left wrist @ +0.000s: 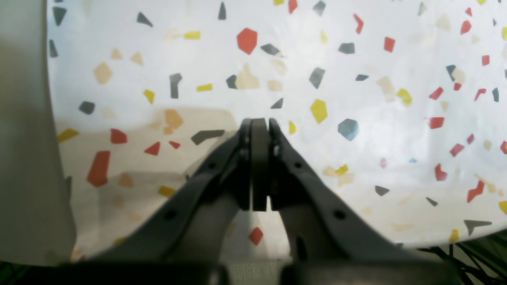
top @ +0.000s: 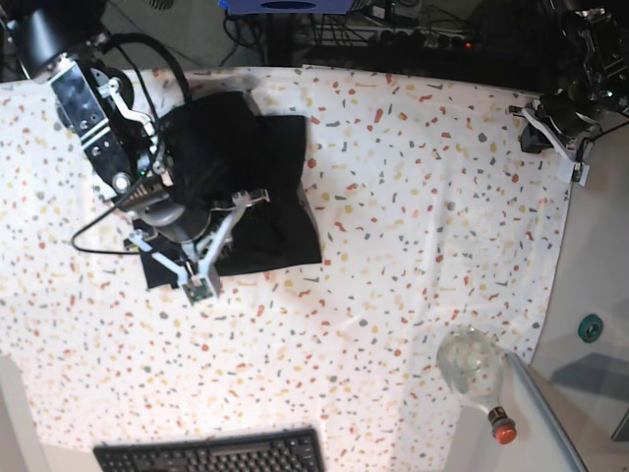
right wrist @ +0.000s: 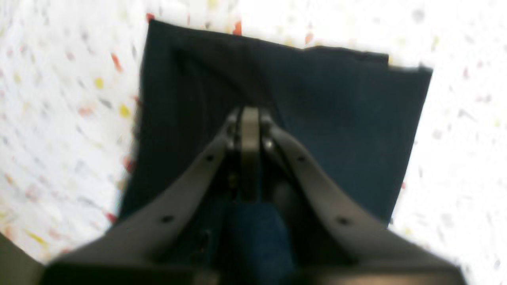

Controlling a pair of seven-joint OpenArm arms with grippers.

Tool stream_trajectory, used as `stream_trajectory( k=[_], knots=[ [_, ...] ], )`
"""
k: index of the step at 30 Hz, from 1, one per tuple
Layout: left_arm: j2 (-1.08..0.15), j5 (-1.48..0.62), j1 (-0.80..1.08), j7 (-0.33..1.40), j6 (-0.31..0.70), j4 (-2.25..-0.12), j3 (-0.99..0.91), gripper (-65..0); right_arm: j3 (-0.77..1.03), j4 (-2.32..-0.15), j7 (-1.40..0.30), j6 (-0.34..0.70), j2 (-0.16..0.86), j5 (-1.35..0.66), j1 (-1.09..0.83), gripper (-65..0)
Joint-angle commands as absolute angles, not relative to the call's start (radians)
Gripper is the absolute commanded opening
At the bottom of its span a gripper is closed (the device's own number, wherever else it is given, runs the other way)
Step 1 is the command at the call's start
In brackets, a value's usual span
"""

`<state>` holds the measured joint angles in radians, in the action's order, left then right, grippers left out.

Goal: Layout the t-shirt on the table in an organized manner, then fold the t-shirt properly
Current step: 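Press the folded black t-shirt flat with the right gripper, then move the left gripper to the t-shirt's edge and pinch it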

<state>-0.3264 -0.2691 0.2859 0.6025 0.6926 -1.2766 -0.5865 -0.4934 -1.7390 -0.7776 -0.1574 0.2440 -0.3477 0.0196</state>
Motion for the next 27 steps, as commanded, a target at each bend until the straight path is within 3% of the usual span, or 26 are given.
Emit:
stream_trajectory(
  k=[1, 3, 5, 12, 14, 16, 23, 27],
  knots=[
    [-0.346, -0.282, 0.286, 0.587, 0.698, -1.291, -0.593, -65.0, -0.498, -1.753, -0.779, -0.153, 0.225, -0.355, 0.041, -41.6],
    [-0.346, -0.282, 0.286, 0.587, 0.698, -1.291, -0.593, -65.0, -0.498, -1.753, -0.776, -0.153, 0.193, -0.355, 0.058, -28.4],
    [-0.346, -0.282, 0.286, 0.587, 0.698, -1.29, -0.593, -65.0, -0.51, -1.733, -0.756, -0.153, 0.17, -0.355, 0.084, -23.9],
    [-0.334, -0.282, 0.289, 0.587, 0.698, -1.29, -0.59, -65.0, -0.593, -1.595, -0.74, -0.153, 0.143, -0.355, 0.159, -38.6],
    [-0.334, -0.282, 0.292, 0.587, 0.698, -1.291, -0.556, -65.0, -0.513, -1.666, -0.742, -0.154, 0.145, -0.355, 0.073, -48.6],
    [-0.335, -0.282, 0.295, 0.585, 0.698, -1.296, -0.524, -65.0, -0.394, -1.747, -0.742, -0.154, 0.145, -0.355, -0.044, -64.8],
    [-0.323, -0.289, 0.274, 0.587, 0.698, -1.313, -0.36, -65.0, -0.088, -1.865, -0.656, -0.154, 0.145, -0.355, -0.361, -65.0],
    [-0.223, -0.311, 0.252, 0.651, 0.698, -1.402, -0.321, -65.0, 0.048, -1.86, -0.585, -0.148, 0.147, -0.355, -0.44, -65.0]
  ],
)
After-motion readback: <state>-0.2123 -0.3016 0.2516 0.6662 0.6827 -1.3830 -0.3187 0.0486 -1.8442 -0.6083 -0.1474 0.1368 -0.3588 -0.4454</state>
